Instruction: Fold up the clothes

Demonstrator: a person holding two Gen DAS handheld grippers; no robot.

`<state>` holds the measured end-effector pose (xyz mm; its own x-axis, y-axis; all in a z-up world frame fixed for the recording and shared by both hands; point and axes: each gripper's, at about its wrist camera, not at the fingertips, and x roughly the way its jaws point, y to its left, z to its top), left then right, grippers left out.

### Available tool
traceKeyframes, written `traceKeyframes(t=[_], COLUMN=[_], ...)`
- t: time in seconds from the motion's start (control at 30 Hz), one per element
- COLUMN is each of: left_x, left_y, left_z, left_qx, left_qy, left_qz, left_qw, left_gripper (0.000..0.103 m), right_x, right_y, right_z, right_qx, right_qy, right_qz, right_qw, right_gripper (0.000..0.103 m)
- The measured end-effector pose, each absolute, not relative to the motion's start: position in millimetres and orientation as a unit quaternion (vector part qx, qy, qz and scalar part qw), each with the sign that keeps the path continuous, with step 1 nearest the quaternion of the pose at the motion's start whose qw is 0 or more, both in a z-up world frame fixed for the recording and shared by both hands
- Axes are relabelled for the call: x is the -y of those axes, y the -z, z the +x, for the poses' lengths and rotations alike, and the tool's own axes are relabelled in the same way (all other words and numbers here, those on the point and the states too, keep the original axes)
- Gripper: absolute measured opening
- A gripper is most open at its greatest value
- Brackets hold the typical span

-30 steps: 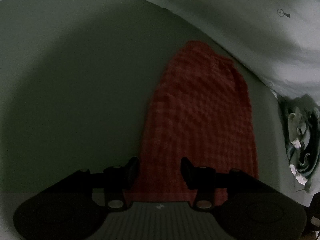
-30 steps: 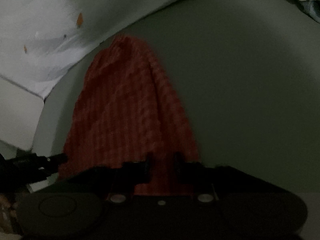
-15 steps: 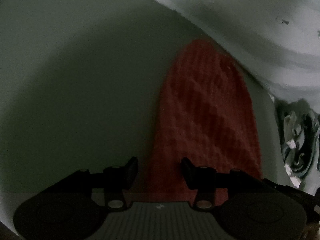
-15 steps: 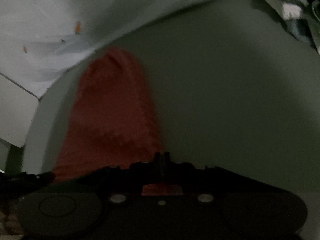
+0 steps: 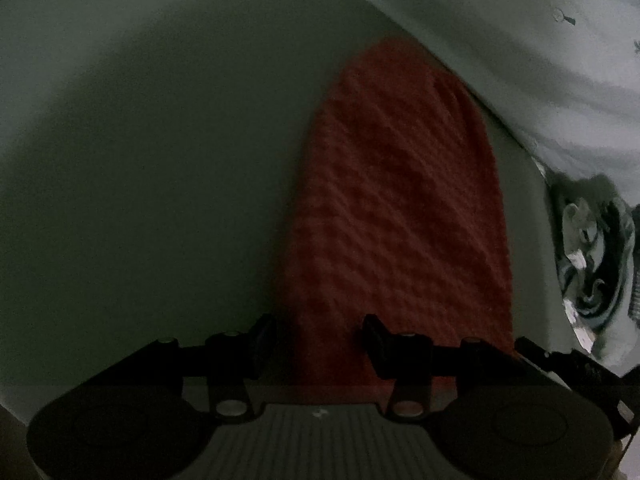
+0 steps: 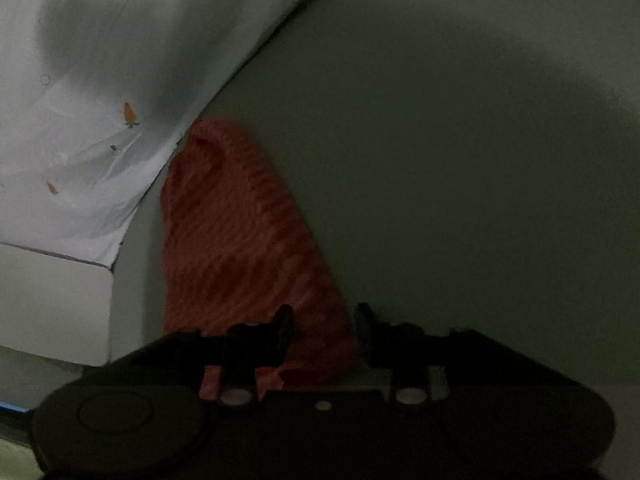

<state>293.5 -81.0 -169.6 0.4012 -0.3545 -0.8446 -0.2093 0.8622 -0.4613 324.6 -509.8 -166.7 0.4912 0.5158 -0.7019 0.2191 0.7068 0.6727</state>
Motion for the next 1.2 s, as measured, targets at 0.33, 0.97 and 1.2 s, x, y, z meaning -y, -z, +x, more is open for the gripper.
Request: traceKeyframes(t=[0.33,0.97,1.2], left_x=[91.6,86.4,69.1], left_y=[177.0,185.1,140.1], left_z=[289.4,281.5,253.7], left_qx=[-0.544,-0.537,-0.508], left_qy=[0.058,0.051,0.057], left_qz=[-0.281,-0.323,-0.367], left_qw=[0.789,0.777,0.777], left_gripper=[0.033,0.007,0.006], right_x=[491.2,481.5,508.0], right_y=[161.2,162.9,143.7], right_z=[324.7,309.2,273.0], right_qx=[-0.501,-0.486,-0.405], right_qy=[-0.107,-0.134,-0.175], right_qz=[0.318,0.351,0.512], right_qw=[0.798,0.789,0.737], right_gripper=[0.037,0.003,0.003])
